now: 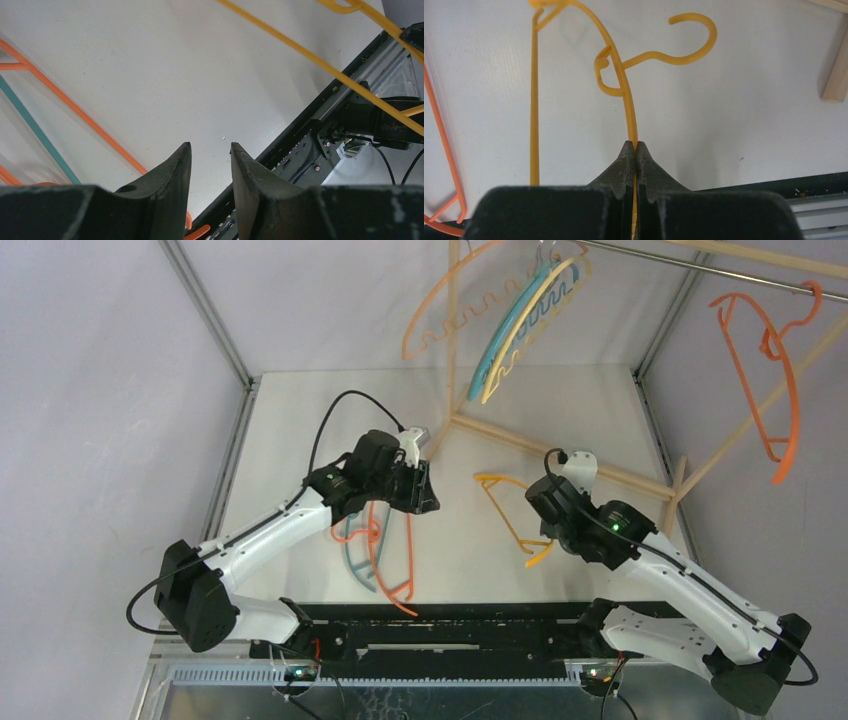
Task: Organize the hangers
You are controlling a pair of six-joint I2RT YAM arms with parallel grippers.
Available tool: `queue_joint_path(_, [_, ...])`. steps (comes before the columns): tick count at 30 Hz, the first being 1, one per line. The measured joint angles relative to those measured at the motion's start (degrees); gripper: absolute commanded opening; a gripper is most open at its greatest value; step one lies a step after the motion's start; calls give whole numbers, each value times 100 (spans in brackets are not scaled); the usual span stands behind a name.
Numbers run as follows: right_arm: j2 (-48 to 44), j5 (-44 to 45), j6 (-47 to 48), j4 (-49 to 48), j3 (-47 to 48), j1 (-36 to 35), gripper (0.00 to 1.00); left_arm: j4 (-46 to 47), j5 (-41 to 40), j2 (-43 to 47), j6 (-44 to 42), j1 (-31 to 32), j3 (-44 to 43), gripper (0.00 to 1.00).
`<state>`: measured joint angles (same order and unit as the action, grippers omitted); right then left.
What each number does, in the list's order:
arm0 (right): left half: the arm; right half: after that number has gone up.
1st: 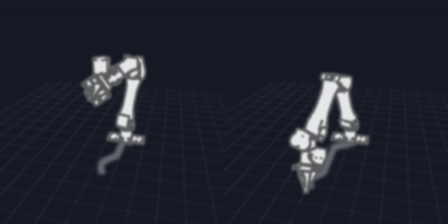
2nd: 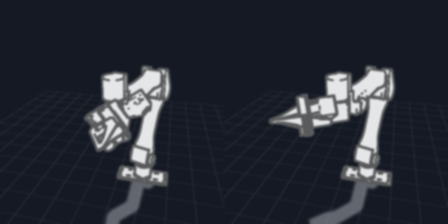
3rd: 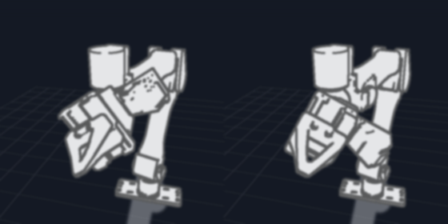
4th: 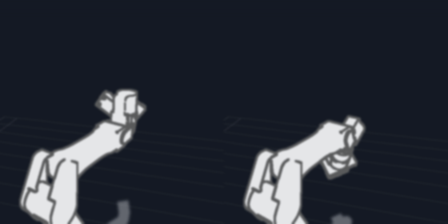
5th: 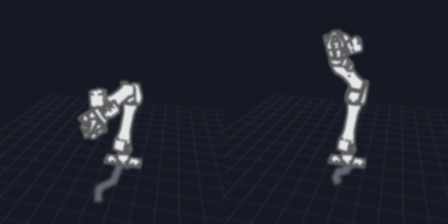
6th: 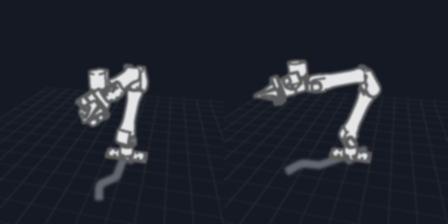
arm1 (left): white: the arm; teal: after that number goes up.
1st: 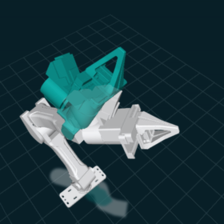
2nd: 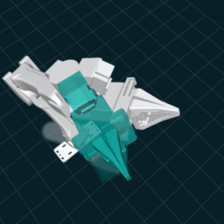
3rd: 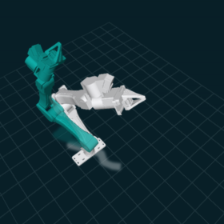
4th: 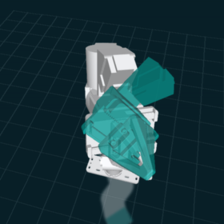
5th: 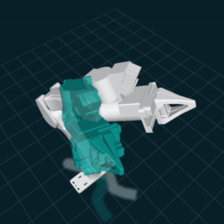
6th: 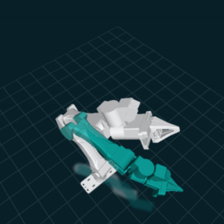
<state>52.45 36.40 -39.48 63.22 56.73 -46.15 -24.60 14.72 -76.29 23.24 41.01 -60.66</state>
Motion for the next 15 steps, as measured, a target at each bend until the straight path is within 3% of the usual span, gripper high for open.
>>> queue_joint_path(5, [256, -90, 219, -291, 2, 46, 0, 170, 55, -83, 138, 144, 7, 41])
queue_joint_path(15, [603, -345, 555, -785, 2, 120, 0, 1589, 549, -496, 1021, 190, 551, 46])
